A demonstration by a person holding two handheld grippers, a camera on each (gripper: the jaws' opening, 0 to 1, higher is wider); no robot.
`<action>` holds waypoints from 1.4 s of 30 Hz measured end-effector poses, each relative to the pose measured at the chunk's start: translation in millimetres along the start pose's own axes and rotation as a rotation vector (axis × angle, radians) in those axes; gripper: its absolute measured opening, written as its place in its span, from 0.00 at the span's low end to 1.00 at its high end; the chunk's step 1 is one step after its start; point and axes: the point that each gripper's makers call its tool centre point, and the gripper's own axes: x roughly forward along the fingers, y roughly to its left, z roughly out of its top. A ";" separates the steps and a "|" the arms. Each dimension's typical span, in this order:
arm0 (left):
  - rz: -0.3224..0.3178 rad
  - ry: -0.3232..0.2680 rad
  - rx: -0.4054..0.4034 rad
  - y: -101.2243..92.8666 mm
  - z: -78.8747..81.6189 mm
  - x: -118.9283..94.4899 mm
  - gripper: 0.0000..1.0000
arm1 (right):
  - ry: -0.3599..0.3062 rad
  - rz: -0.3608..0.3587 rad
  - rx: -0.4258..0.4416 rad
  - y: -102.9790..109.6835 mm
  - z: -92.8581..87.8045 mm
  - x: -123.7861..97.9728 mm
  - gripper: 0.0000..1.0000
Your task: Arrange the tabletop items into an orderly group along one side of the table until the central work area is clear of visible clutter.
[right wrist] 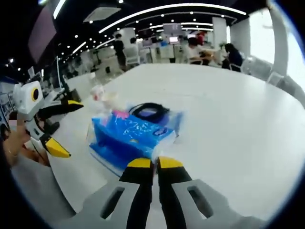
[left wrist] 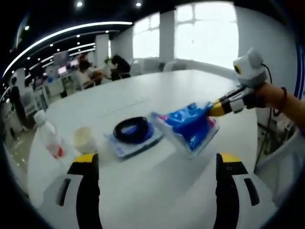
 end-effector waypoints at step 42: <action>0.011 0.055 0.032 12.9 -16.4 -0.2 0.99 | 0.081 -0.114 -0.181 -134.4 38.3 28.6 0.03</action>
